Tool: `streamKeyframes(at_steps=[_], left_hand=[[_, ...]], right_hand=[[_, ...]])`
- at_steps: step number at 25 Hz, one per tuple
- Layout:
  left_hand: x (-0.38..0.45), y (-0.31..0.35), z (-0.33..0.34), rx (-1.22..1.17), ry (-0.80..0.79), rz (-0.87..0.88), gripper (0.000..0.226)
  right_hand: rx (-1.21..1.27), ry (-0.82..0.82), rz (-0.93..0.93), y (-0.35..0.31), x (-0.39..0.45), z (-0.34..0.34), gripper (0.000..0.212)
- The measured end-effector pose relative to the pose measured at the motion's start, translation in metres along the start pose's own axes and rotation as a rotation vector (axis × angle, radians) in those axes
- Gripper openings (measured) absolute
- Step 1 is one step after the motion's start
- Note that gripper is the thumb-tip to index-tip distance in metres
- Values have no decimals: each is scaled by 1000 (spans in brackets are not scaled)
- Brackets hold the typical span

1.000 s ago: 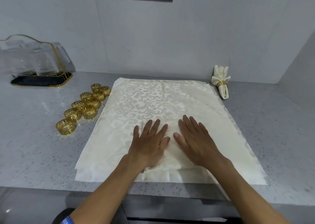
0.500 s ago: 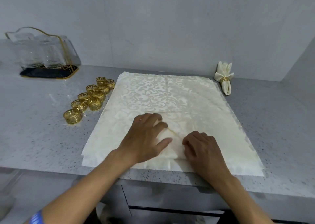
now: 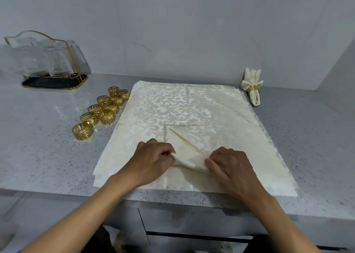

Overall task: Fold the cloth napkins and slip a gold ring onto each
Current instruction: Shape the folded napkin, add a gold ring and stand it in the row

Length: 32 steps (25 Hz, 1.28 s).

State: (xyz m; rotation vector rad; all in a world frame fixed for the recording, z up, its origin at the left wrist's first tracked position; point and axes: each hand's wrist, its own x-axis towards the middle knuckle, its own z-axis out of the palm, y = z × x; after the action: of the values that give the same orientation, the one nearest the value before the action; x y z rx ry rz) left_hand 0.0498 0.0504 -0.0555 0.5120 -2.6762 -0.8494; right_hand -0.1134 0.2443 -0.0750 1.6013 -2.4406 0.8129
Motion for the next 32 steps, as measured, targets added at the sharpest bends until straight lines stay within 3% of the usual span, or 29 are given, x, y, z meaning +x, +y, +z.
streamKeyframes(at_steps=[2,5,9,12,15,17,19,21,24,26,30,32], left_hand=[[6,4,4,-103,44,-75,25],[11,6,13,15,78,-42,28],[6,-2,5,0,10,-21,37],[2,-1,4,125,-22,52,44],[1,-3,-5,184,-176,67,61],[1,-3,-10,234,-209,67,54],[3,0,-7,262,-102,65,28],[10,4,-1,118,-23,-38,27],[19,3,4,-152,44,-194,9],[19,2,11,-140,107,-211,16],[20,6,25,38,274,-124,16],[18,2,25,33,281,-102,13]], right_hand=[[-32,10,20,-4,-1,-2,47],[-112,64,11,-6,-3,2,43],[-172,58,-9,0,-5,5,42],[-281,18,-62,-2,-11,5,45],[-332,27,-74,-5,-12,7,39],[-273,46,-56,-4,-10,7,42],[-211,44,-33,-3,-6,7,47],[-155,7,16,-2,-3,5,50],[-35,2,152,-2,-4,1,24],[9,8,196,-5,-4,0,8],[-109,77,101,-4,-7,5,17],[-159,108,89,-4,-8,7,19]])
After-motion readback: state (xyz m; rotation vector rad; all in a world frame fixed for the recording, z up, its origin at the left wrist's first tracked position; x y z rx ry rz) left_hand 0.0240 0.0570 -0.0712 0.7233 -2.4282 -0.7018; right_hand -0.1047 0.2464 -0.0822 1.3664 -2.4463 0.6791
